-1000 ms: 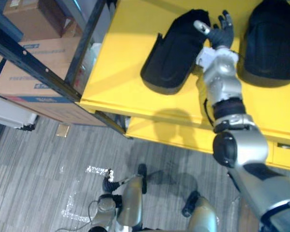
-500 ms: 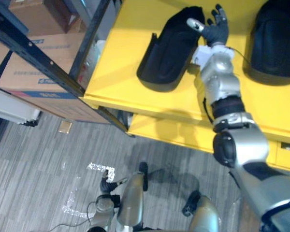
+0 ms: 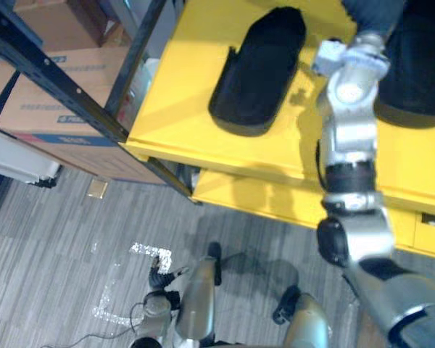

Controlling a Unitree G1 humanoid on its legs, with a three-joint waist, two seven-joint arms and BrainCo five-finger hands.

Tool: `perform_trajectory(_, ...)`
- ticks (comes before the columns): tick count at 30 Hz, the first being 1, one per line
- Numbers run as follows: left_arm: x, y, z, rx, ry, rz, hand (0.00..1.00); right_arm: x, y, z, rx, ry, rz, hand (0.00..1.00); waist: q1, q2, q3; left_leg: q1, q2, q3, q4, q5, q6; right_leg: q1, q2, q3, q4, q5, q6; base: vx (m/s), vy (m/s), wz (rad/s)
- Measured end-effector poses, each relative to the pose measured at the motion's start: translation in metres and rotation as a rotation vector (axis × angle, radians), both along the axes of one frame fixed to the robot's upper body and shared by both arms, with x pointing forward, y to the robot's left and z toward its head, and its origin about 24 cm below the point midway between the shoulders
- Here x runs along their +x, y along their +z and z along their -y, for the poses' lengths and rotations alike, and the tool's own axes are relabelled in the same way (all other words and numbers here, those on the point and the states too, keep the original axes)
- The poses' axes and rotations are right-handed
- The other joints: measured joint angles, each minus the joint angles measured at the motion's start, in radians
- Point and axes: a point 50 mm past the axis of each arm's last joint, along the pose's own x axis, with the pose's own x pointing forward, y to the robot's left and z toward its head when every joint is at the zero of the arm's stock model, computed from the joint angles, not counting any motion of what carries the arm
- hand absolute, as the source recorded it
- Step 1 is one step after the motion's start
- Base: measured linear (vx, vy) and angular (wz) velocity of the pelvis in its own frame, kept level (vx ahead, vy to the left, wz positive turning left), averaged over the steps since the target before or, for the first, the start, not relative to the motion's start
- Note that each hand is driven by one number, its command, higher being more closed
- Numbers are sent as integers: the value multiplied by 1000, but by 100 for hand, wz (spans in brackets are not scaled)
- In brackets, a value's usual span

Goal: Walk over and take plastic housings, then place them on the shelf

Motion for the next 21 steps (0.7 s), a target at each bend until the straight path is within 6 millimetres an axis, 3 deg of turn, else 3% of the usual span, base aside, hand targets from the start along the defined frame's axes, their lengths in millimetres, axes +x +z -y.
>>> perform_trajectory(2, 0, 0, 0, 10, 2, -6, 0, -13, -29, -13, -108, 4, -6, 0, -17, -8, 1, 20, 1, 3, 6, -12, -1, 22, 1, 3, -8, -4, 7, 25, -3, -9)
perform_trajectory(4, -3, -2, 1, 12, 3, -23, 0, -26, -70, -35, -272, 66, -69, 0, -38, -24, -4, 47, 3, 2, 4, -21, -4, 55, 11, 3, -32, -2, 12, 31, 0, -5)
perform_trajectory(5, -5, -3, 0, 15, 4, -28, 0, -29, -79, -40, -312, 96, -87, 0, -45, -31, -6, 52, 4, -1, 1, -22, -5, 64, 15, 0, -41, 0, 14, 36, -11, 2)
perform_trajectory(7, -10, -4, -9, 47, 0, -38, 0, -39, -112, -63, -514, 246, -154, 0, -57, -65, -23, 73, 14, -6, -10, -22, -10, 101, 38, -6, -87, 17, 18, 47, -14, -1)
perform_trajectory(8, -10, -4, -11, 55, -2, -39, 0, -41, -118, -66, -556, 275, -168, 0, -56, -73, -27, 81, 17, -6, -15, -22, -11, 112, 44, -6, -103, 23, 20, 54, 4, -12)
perform_trajectory(10, -15, -5, -21, 83, -1, -47, 0, -49, -136, -70, -653, 391, -231, 0, -56, -117, -49, 112, 17, 1, -34, -21, -11, 148, 55, -4, -151, 42, 23, 64, 19, -9)
perform_trajectory(14, -33, -10, -38, 122, 7, -95, 0, -71, -150, -76, -674, 724, -296, 0, -58, -151, -64, 154, 16, 23, -58, -22, -10, 183, 65, 16, -204, 68, 30, 36, 31, -14)
perform_trajectory(17, -64, -24, -47, 125, 16, -204, 0, -80, -156, -84, -672, 902, -326, 0, -61, -152, -65, 154, 20, 22, -59, -22, -10, 186, 71, 19, -210, 75, 28, -39, 13, -5)
perform_trajectory(21, -86, -31, -48, 122, 18, -272, 0, -90, -167, -97, -701, 1041, -370, 0, -49, -153, -66, 152, 21, 21, -64, -19, -11, 180, 78, 23, -210, 76, 25, -59, 3, -2)
